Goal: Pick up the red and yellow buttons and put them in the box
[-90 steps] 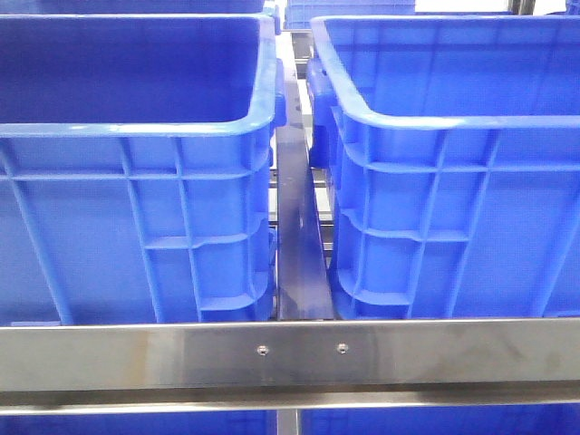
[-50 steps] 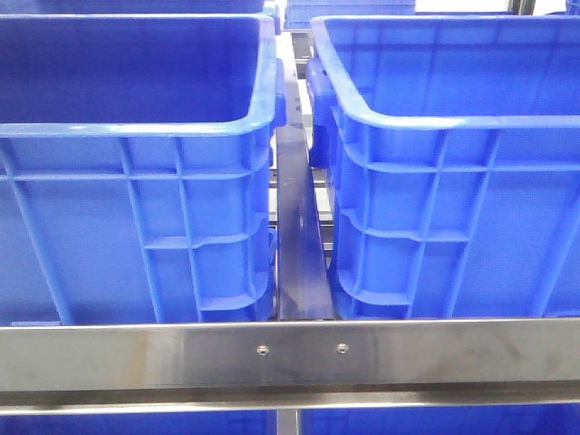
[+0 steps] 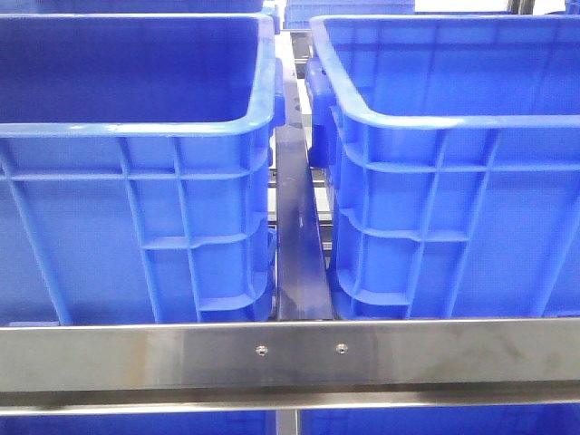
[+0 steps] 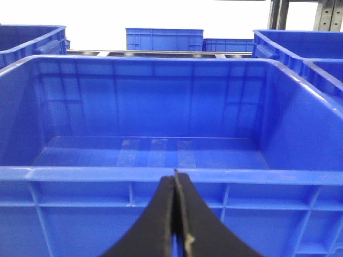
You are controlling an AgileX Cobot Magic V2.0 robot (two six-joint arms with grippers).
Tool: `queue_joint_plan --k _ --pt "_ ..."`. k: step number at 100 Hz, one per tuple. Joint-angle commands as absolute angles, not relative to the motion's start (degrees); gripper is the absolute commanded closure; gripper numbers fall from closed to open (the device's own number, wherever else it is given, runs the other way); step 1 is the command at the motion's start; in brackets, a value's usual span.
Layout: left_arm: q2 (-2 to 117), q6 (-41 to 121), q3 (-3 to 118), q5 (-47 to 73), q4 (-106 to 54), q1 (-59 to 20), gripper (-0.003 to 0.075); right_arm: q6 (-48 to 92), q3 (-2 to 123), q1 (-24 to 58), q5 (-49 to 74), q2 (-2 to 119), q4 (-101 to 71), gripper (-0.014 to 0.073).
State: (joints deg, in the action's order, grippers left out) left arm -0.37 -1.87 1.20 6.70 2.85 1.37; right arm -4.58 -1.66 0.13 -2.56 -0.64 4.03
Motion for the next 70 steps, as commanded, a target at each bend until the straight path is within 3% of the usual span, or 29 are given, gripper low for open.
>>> queue_joint_plan --k 1,21,70 --pt "-1.75 -2.51 6.44 5.35 2.56 1.32 0.074 -4.45 -0.7 0.1 -6.78 -1.93 4.52 0.0654" --pt "4.08 -2.51 18.41 20.22 2.56 1.32 0.074 -4.45 -0.7 0.1 -6.78 -1.93 4.52 0.0654" --pt "28.49 -2.51 39.2 32.14 3.04 1.32 0.0739 -4.45 -0.7 0.1 -6.78 -1.93 4.52 0.0654"
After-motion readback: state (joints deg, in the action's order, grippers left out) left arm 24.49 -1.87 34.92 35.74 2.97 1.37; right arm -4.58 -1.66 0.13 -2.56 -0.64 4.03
